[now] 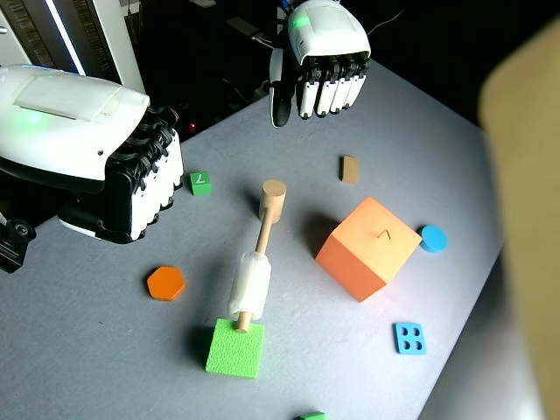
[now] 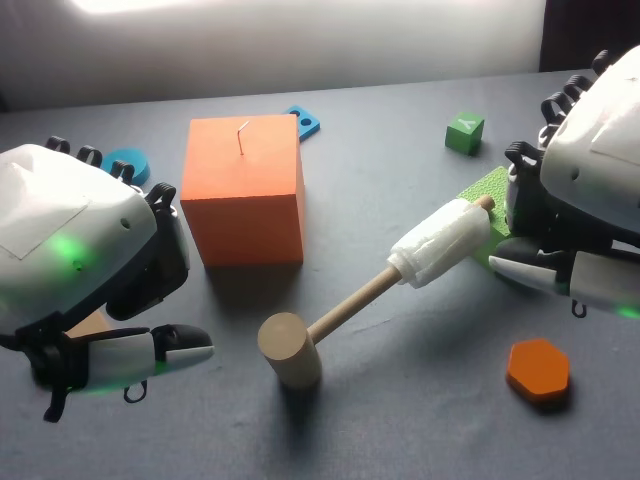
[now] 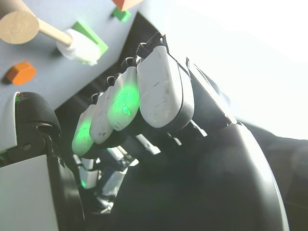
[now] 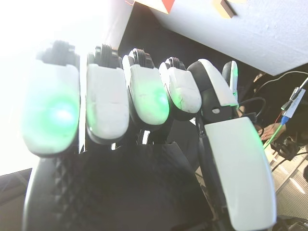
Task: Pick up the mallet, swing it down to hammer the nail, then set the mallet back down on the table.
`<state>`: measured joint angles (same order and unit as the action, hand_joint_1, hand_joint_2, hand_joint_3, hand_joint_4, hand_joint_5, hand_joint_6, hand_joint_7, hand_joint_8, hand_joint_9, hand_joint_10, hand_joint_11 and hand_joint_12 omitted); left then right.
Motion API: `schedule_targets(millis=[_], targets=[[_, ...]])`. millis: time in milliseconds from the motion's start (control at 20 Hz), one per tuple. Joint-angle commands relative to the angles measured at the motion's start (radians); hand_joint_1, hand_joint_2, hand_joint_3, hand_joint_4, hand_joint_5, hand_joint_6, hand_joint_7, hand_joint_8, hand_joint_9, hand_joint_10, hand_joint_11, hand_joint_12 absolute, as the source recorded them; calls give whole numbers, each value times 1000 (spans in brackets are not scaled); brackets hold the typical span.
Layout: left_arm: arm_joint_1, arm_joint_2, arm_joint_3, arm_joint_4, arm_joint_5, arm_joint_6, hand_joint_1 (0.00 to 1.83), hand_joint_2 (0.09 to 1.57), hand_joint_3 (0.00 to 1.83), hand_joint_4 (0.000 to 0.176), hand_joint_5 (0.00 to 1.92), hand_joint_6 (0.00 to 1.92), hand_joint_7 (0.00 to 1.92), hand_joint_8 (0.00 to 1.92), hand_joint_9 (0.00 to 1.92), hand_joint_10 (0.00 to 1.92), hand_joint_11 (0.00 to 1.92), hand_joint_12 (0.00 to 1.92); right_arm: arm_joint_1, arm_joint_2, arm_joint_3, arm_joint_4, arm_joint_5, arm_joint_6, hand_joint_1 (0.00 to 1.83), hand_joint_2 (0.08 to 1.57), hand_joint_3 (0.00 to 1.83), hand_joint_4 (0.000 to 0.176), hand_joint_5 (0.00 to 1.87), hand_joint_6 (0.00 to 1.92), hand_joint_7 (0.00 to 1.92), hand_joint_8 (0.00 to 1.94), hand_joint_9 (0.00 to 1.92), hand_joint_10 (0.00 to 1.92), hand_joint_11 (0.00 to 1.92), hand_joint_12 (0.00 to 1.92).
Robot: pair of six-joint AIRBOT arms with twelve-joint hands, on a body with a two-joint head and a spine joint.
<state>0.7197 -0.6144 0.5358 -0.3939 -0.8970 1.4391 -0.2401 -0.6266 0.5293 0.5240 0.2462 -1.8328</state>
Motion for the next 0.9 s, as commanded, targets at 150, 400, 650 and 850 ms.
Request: schedule_targets(millis=[150, 400, 650, 850], targets=[[-11, 0, 14, 19, -102, 5, 0, 1258, 17, 0, 95, 2, 94, 4, 65, 7, 0, 188, 9, 0, -5, -16, 87, -11, 43, 1282, 2, 0, 198, 7, 217, 6, 188, 12, 0, 558], [-5, -1, 42, 53, -80, -46, 0, 1248, 0, 0, 74, 4, 92, 4, 74, 4, 0, 216, -13, -11, -5, -16, 102, -28, 260, 1248, 0, 0, 158, 1, 163, 1, 150, 2, 0, 510], [8, -35, 140, 237, -18, -274, 0, 1256, 3, 0, 86, 1, 97, 1, 77, 3, 0, 213, -34, -30, 11, -16, 107, -54, 1161, 958, 0, 0, 0, 0, 0, 0, 0, 0, 0, 265], [47, -65, 213, 470, 4, -490, 0, 1250, 0, 0, 103, 3, 116, 3, 73, 6, 0, 205, 41, -94, 126, -16, -132, 25, 1184, 916, 0, 0, 57, 4, 4, 0, 3, 0, 0, 408]])
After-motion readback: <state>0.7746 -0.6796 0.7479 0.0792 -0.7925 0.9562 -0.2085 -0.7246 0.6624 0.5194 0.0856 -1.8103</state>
